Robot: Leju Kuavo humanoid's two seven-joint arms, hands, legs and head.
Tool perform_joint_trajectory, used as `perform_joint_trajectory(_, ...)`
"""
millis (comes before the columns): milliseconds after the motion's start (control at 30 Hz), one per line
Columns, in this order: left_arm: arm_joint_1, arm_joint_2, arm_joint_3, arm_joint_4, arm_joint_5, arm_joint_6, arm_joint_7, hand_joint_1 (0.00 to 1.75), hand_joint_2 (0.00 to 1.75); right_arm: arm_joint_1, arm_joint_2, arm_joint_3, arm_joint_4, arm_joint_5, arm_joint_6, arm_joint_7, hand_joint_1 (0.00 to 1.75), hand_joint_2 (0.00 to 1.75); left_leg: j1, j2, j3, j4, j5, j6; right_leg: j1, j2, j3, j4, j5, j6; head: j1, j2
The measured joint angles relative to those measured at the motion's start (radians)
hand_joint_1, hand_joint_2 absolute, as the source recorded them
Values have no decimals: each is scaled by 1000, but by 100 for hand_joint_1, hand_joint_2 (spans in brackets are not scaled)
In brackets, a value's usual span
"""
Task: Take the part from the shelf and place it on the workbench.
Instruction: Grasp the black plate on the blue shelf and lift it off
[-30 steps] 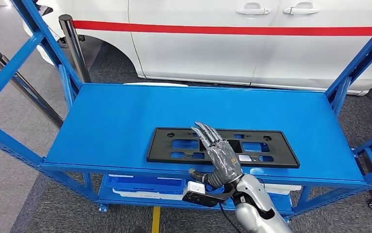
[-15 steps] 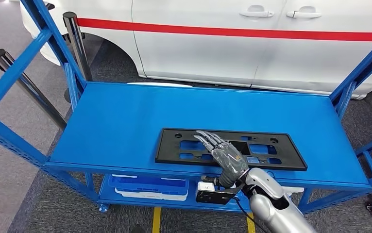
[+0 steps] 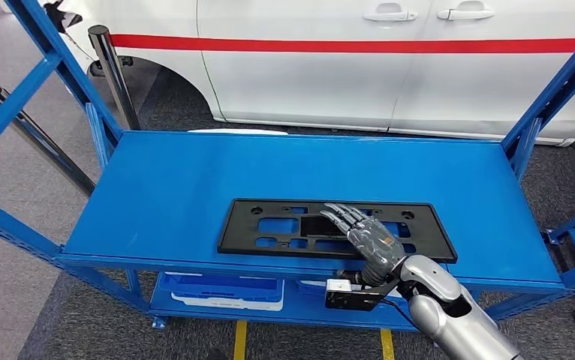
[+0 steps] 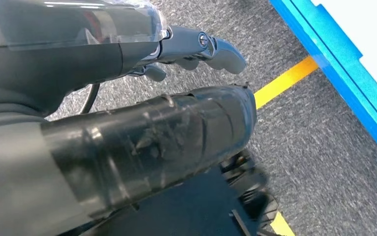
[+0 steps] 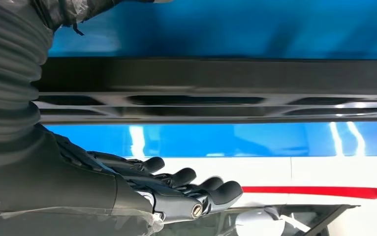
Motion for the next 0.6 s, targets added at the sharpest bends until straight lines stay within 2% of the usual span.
perform_joint_trajectory(33, 1, 0, 0, 0, 0, 0, 0, 0, 0, 1, -2, 0, 0, 1, -2, 1, 0, 175, 0, 0, -31, 65, -26, 0, 3, 0, 0, 0, 0, -2, 0, 0)
perform_joint_trajectory(67, 2, 0, 0, 0, 0, 0, 0, 0, 0, 2, -4, 0, 0, 3, -2, 2, 0, 175, -1, 0, -53, 108, -36, 2, 6, 0, 0, 0, -1, -4, 0, 0)
perform_joint_trajectory(100, 3, 0, -1, 0, 0, 0, 1, 0, 0, 2, -6, 1, 0, 7, -3, 4, 0, 175, -2, 0, -58, 117, -27, 5, 9, 0, 0, 1, -2, -5, 0, 0)
perform_joint_trajectory(133, 3, 0, -1, 0, 0, 0, 1, 0, 0, 2, -8, 1, 0, 12, -4, 7, 0, 175, -4, 0, -45, 85, 0, 11, 12, 1, 1, 1, -2, -5, 0, 0)
perform_joint_trajectory(200, 2, 1, -2, 0, 0, 0, 2, 0, 0, -1, -12, 0, 1, 26, -8, 14, 0, 175, -11, 0, 16, -49, 70, 29, 16, 2, 4, 2, -3, -5, 0, 0)
perform_joint_trajectory(233, 1, 2, -2, 0, 0, 0, 2, 0, 0, -3, -15, 0, 2, 32, -9, 18, 0, 175, -14, 0, 43, -107, 91, 36, 17, 2, 4, 2, -4, -4, 0, 0)
perform_joint_trajectory(300, -1, 3, -2, 0, 0, 0, 2, 0, 0, -6, -20, -1, 7, 40, -14, 20, 0, 175, -21, 0, 64, -158, 101, 43, 17, 2, 2, 2, -3, 4, 0, 0)
perform_joint_trajectory(400, 1, 3, -3, 0, 0, 1, 3, 0, 0, -7, -26, -6, 10, 48, -26, 21, 0, 175, -17, 1, 72, -178, 111, 50, 15, 1, -1, 6, -8, 20, 0, 0)
perform_joint_trajectory(467, -1, 3, -3, 0, 0, 1, 3, 0, 0, -11, -33, -13, 12, 51, -30, 23, 0, 175, -12, 3, 79, -192, 120, 56, 14, 0, -30, 70, -49, 30, 1, 0)
perform_joint_trajectory(533, -2, 3, -3, 0, 0, 1, 4, 0, 0, -11, -42, -17, 16, 56, -33, 27, 0, 175, -13, 3, 79, -193, 121, 59, 10, 1, -89, 193, -107, 38, 1, 0)
perform_joint_trajectory(567, -1, 3, -3, 0, 0, 1, 4, 0, 0, -9, -46, -19, 19, 60, -35, 30, 0, 175, -13, 3, 79, -192, 120, 59, 7, 0, -114, 242, -120, 42, 2, 0)
perform_joint_trajectory(600, 0, 3, -3, 0, 0, 1, 4, 0, 0, -6, -49, -22, 22, 65, -37, 33, 0, 175, -12, 3, 79, -191, 119, 58, 3, 0, -124, 260, -116, 45, 1, 0)
